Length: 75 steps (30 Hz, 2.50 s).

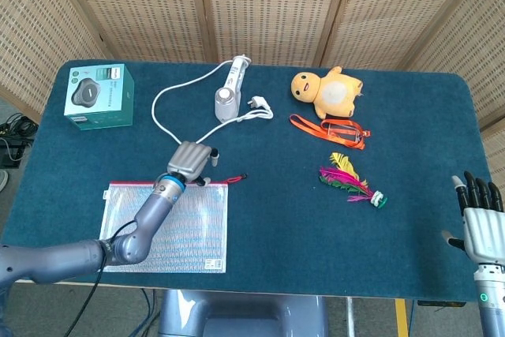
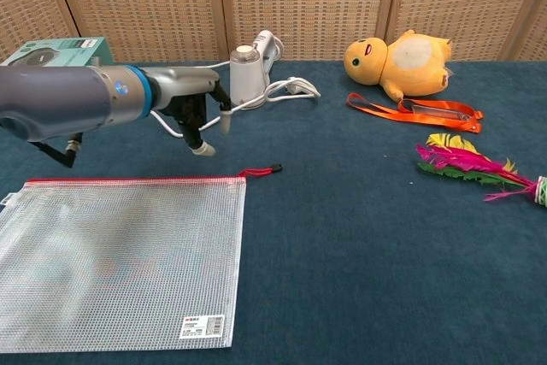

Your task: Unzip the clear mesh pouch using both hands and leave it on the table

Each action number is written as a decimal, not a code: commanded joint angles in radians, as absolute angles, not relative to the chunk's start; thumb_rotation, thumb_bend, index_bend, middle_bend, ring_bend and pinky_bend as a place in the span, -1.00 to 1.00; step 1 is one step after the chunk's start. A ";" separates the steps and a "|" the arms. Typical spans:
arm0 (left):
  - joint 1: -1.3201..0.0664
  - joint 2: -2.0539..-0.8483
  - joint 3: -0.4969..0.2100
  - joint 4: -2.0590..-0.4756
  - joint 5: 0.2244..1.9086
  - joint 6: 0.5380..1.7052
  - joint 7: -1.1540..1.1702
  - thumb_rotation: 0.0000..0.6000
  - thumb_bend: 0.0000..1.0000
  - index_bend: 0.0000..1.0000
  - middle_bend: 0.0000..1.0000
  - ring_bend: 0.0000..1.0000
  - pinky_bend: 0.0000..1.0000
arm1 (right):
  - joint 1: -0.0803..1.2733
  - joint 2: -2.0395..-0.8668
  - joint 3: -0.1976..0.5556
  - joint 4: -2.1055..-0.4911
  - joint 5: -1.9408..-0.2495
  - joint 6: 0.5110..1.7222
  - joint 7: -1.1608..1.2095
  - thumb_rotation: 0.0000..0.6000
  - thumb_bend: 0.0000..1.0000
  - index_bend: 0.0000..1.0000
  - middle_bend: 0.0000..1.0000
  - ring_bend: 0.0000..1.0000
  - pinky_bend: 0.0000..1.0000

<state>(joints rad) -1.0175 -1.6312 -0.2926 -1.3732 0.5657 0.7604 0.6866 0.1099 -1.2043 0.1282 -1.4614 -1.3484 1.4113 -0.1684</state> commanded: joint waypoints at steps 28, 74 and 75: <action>-1.213 -1.863 -0.241 -0.996 0.390 0.560 0.495 1.00 -0.27 -0.14 0.95 0.91 1.00 | 0.117 -1.214 0.124 -1.443 -1.321 1.388 -0.194 1.00 -1.00 -1.00 -1.00 -1.00 -1.00; -1.039 -1.580 -0.330 -1.457 0.863 0.801 0.143 1.00 0.75 0.82 0.96 0.96 1.00 | 0.543 -1.008 0.258 -1.563 -1.327 0.660 0.557 1.00 -1.00 -0.72 0.63 0.69 1.00; -1.035 -1.573 -0.332 -1.469 0.868 0.804 0.138 1.00 0.75 0.82 0.96 0.96 1.00 | 0.562 -1.009 0.261 -1.563 -1.320 0.632 0.569 1.00 -1.00 -0.70 0.66 0.71 1.00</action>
<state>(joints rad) -1.0443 -1.5872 -0.3255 -1.4508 0.8575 0.7941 0.1484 0.4455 -1.0376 0.2216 -1.5561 -1.3326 0.7715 0.4748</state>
